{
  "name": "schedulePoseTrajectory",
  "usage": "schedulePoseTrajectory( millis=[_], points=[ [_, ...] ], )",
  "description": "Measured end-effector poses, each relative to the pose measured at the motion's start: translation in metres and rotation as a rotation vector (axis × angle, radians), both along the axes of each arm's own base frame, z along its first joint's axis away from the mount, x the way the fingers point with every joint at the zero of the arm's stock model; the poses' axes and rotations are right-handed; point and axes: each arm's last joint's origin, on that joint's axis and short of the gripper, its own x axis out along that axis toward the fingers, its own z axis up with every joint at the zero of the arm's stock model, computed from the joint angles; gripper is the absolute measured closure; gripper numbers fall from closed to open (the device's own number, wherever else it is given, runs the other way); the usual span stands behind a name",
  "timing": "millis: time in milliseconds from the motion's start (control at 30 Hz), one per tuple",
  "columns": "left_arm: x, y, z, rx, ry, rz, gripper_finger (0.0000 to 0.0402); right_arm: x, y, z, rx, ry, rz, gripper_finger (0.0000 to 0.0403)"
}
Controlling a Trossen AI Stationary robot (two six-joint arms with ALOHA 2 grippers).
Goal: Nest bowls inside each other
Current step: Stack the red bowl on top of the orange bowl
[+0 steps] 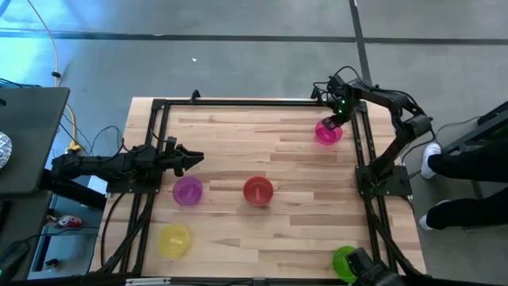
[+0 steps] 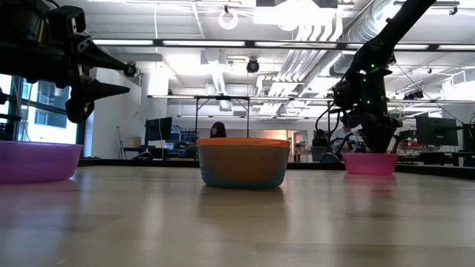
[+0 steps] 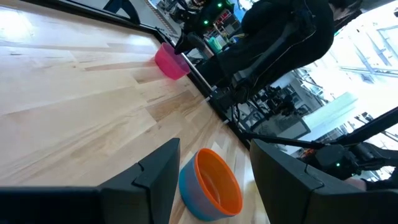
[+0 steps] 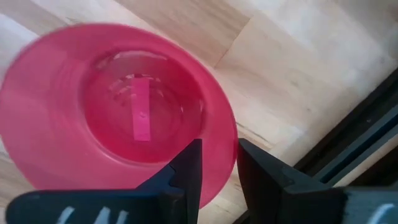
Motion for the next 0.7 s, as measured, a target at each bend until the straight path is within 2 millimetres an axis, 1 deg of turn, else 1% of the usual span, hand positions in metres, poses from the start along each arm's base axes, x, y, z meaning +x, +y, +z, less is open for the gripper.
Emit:
schedulePoseTrajectory(
  millis=[200, 300, 433, 567, 633, 700],
  points=[
    [0.0, 0.0, 0.0, 0.0, 0.0, 0.0, 0.0218, 0.0042, 0.0002, -0.0106, 0.04, 0.037, -0.014, 0.0314],
    [0.0, 0.0, 0.0, 0.0, 0.0, 0.0, 0.0218, 0.0046, -0.0005, -0.0117, 0.034, 0.042, -0.032, 0.0319],
    [0.0, 0.0, 0.0, 0.0, 0.0, -0.001, 0.0218, 0.0044, -0.0001, -0.0116, 0.038, 0.044, -0.035, 0.0344],
    [0.0, 0.0, 0.0, 0.007, 0.003, -0.001, 0.0218, 0.0045, 0.0005, -0.0115, 0.049, 0.035, -0.034, 0.0389],
    [0.0, 0.0, 0.0, 0.012, 0.004, -0.001, 0.0218, 0.0043, 0.0015, -0.0113, 0.061, 0.03, -0.034, 0.0398],
    [0.0, 0.0, 0.0, 0.015, 0.005, -0.001, 0.0218, 0.0042, 0.002, -0.0112, 0.068, 0.029, -0.036, 0.0395]
  ],
)
